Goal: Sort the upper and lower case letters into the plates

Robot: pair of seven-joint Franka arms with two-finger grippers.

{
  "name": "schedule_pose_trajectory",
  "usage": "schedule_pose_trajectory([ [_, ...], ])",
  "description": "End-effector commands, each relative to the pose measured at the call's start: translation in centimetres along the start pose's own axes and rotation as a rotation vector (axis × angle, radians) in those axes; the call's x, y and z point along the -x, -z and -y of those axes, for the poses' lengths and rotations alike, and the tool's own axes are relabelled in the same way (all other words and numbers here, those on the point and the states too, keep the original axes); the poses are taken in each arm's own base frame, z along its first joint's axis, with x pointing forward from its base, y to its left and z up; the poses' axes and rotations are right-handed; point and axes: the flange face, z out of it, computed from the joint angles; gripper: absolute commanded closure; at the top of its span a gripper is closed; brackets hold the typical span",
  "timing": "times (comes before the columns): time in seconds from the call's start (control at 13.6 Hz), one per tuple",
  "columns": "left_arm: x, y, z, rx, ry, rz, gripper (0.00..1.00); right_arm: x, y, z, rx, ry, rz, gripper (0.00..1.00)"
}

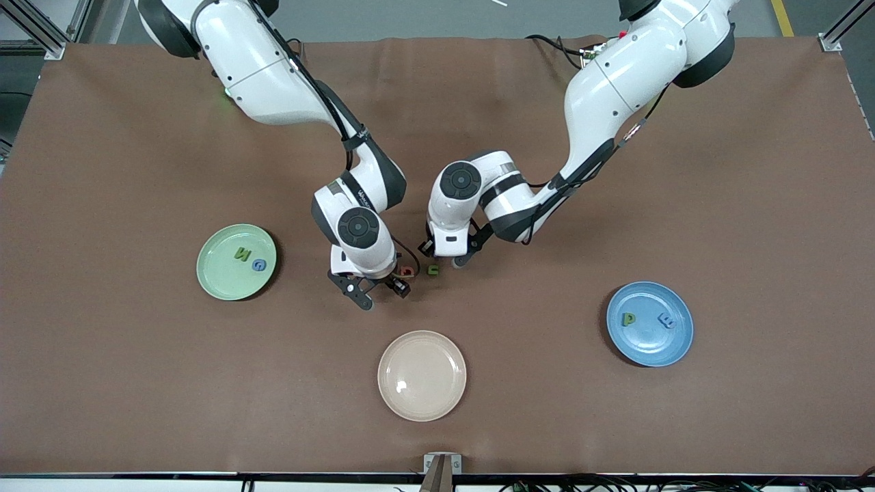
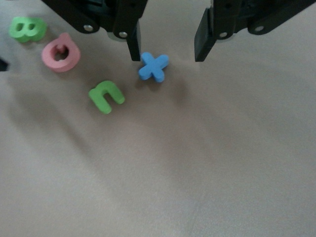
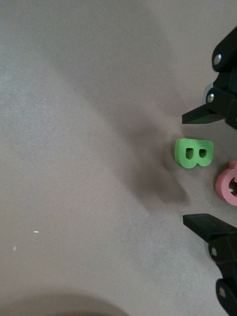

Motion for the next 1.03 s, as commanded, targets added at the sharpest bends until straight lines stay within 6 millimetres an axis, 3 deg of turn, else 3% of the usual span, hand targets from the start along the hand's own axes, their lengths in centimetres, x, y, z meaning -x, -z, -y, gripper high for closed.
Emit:
schedule_pose_trajectory([
  [0.0, -0.3, 0.2, -1.4, 0.023, 0.06, 0.013, 0.49, 1.3, -0.7, -0.4, -0.001, 0.004, -0.022, 0.22],
  [0.15, -0.4, -0.2, -1.4, 0.019, 0.065, 0.017, 0.49, 1.8, -1.3, -0.6, 0.001, 0.011, -0.021, 0.25],
  [0.29, -0.5, -0.6, -1.4, 0.014, 0.08, 0.021, 0.47, 2.2, -1.3, -0.6, 0.007, 0.016, -0.019, 0.35],
  [0.44, -0.7, -1.0, -1.4, 0.012, 0.088, 0.026, 0.47, 2.1, -1.8, -1.2, 0.022, 0.015, -0.017, 0.5],
  [0.74, -0.4, -1.9, -1.3, 0.002, 0.086, 0.032, 0.47, 1.2, -1.7, -1.5, 0.023, 0.009, -0.016, 0.94],
  [0.96, 0.1, -2.1, -1.1, -0.001, 0.079, 0.032, 0.52, -0.2, -0.5, -1.6, 0.017, 0.004, -0.018, 1.0],
])
